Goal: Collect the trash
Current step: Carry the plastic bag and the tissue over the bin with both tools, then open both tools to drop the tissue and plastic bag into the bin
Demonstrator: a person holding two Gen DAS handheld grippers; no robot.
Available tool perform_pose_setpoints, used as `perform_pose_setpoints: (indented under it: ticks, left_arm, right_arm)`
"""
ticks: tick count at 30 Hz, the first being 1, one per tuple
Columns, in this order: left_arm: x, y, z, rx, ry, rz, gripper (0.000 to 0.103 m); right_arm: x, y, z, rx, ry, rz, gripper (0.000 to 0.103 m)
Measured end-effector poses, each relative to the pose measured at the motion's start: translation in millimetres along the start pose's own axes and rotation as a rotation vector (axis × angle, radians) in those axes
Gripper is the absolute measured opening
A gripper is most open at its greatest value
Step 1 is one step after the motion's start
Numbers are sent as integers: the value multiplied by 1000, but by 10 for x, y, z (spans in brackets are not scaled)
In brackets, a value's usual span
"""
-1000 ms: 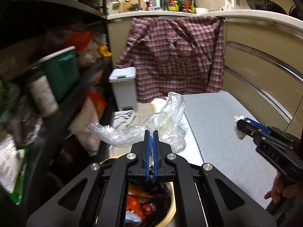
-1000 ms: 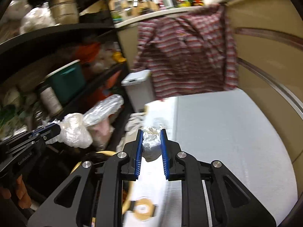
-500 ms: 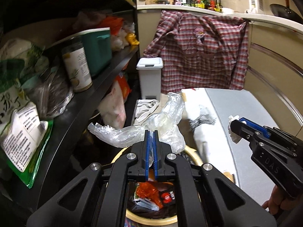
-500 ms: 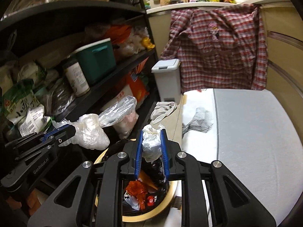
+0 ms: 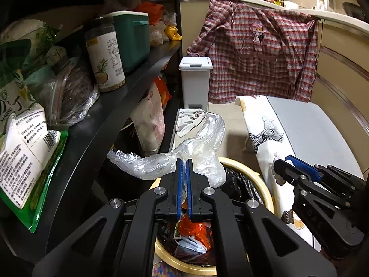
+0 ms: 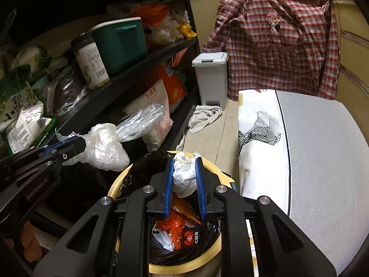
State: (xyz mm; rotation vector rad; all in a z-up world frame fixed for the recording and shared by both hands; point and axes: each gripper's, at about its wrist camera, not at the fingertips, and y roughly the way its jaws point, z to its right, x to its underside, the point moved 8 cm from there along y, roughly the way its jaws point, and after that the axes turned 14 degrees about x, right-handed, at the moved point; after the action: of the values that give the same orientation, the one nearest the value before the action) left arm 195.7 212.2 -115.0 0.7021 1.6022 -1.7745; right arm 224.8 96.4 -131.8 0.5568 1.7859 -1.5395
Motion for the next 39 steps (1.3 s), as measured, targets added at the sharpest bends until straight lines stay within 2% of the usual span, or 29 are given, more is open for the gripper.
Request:
perform_pose_setpoints:
  ticks: [13,14,15,16,17,19,20,23,28,30,32,34,39]
  left_arm:
    - [226,240,-171,-24,-10,-103,3]
    - [240,253,-177,-25,-11,-110,4]
    - [254,260,-195,-34,-15,-119,6]
    - [258,259,-217,-39,-21,-119,17]
    - [258,256,-241,-46,-29,-119,46]
    - [235,217,-290,-84,-45,-97,77]
    - [218,183,-313,-101,-50,-76,80]
    - [215,175,-332,-97,-55,-82,88]
    - [214,138,-287,-98,-34,-79,88]
    - [195,77,-253,-92,-33,-62,88]
    - [180,-6,-226,-86,-37,-39,91]
    - [153,-137,-198,-84,-39,4,94]
    - [62,-469,-63,-67,-52,91,95]
  right_arm:
    - [95,232,-190,-12,-39,-45,22]
    - [96,239,-202,-12,-39,-46,23]
    - [96,249,-214,-11,-43,-50,30]
    - [97,253,-225,-11,-44,-52,40]
    - [97,252,-232,-11,-44,-53,44]
    - [96,242,-227,-2,-44,-50,51]
    - [94,242,-211,4,-39,-52,53]
    - [98,251,-152,-1,-17,-64,56]
    - [116,189,-91,5,-7,-72,58]
    - [118,119,-48,8,-4,-70,62]
    - [101,-8,1,18,-8,-47,65]
    - [75,-194,43,34,-27,-2,74]
    - [40,-628,134,69,-100,107,88]
